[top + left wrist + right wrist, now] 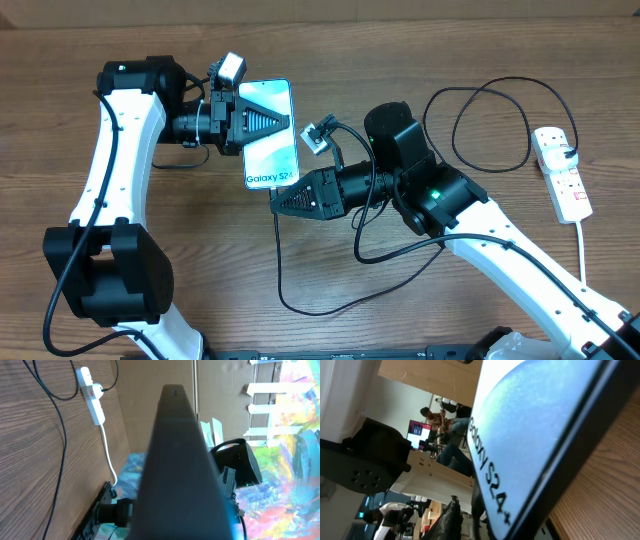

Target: Plug charger to phone and switch on socket

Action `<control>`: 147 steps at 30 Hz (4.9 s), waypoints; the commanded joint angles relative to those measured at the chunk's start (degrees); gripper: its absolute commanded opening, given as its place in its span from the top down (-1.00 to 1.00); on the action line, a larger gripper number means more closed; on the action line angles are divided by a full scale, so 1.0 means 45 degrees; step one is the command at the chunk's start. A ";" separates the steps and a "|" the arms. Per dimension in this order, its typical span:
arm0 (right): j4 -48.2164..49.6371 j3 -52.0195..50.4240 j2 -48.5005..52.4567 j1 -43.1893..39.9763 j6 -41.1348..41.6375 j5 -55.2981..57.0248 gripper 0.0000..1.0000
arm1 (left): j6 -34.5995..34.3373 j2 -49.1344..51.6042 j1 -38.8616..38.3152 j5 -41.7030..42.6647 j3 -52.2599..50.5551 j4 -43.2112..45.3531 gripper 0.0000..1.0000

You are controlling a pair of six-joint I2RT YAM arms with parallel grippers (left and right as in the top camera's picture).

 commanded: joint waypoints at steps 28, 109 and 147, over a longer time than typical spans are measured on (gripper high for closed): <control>0.0189 0.0253 -0.0141 -0.0345 0.0593 0.1103 0.92 | 0.0209 -0.0068 -0.0957 -0.1073 0.0034 -0.0121 0.92; 0.2317 0.0253 0.0447 -0.1846 0.2628 -0.0350 0.43 | 0.0534 -0.0068 -0.1389 0.0704 0.0034 0.0019 0.92; -0.2395 0.0141 0.0452 -0.1875 -0.0228 0.2419 0.93 | -0.1685 -0.0068 -0.1336 -0.4517 0.0034 0.2263 -0.93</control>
